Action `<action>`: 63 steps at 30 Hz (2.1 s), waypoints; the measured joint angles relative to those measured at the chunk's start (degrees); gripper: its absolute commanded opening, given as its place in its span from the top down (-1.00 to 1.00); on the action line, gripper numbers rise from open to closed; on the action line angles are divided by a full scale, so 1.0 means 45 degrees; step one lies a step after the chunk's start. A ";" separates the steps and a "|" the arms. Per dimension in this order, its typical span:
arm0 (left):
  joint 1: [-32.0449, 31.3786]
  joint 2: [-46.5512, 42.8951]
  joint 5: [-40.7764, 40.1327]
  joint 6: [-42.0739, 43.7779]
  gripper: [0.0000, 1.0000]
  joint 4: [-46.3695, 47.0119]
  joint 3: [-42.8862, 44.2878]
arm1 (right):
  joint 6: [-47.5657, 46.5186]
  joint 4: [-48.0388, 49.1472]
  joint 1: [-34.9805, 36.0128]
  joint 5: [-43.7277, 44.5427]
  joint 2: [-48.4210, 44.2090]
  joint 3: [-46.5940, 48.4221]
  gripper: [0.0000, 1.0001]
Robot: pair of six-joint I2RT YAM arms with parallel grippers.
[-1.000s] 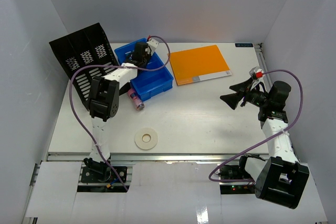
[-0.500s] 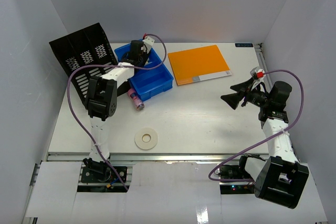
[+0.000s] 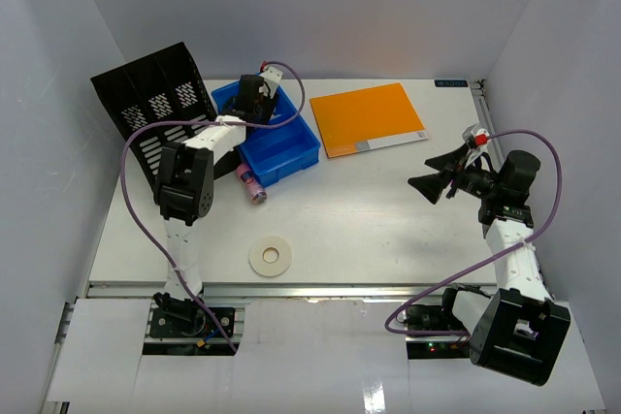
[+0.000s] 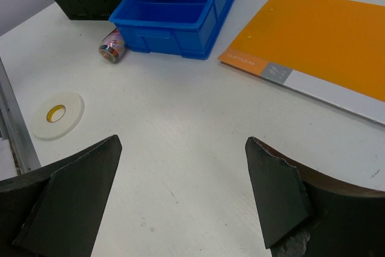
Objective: Organize the desk
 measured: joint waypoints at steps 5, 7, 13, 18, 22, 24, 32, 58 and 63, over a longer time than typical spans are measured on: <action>0.0000 -0.1549 0.1014 -0.1574 -0.82 -0.0726 -0.0305 | -0.0212 -0.0004 0.0000 -0.0588 0.0008 -0.0028 -0.80; 0.0003 -0.2952 0.1647 -0.2488 -0.91 -0.0851 -0.1030 | -0.0368 -0.0043 0.0063 -0.0758 0.0011 -0.0028 -0.80; 0.0074 -0.7790 0.3792 -0.4936 -0.93 -0.0364 -0.3821 | -0.1935 -0.1615 0.1237 -0.0341 0.0099 0.0206 -0.80; 0.0239 -1.2653 0.5837 -0.6443 -0.95 -0.0455 -0.8494 | -0.4301 -0.4398 0.5398 0.1889 0.0847 0.1788 -0.80; 0.0331 -1.5027 0.6804 -0.7432 -0.96 -0.0896 -1.1222 | -0.5692 -0.6241 0.8193 0.4146 0.1994 0.3423 -0.80; 0.0346 -1.6508 0.7117 -0.7975 -0.96 -0.1422 -1.2507 | -0.6042 -0.6924 0.9920 0.5575 0.2957 0.4398 -0.80; 0.0384 -2.2310 0.6600 -0.9568 -0.96 -0.4011 -1.3516 | -0.4786 -0.7765 1.5166 1.0166 0.7116 0.7477 -0.80; 0.0384 -2.6804 0.4522 -1.3130 -0.96 -0.7890 -1.2973 | -0.1461 -0.8155 1.8248 1.4543 1.2887 1.1090 -0.98; 0.0384 -2.7097 0.4583 -1.3389 -0.96 -0.8039 -1.3161 | -0.1442 -0.8047 1.8399 1.4767 1.3206 1.1085 -0.61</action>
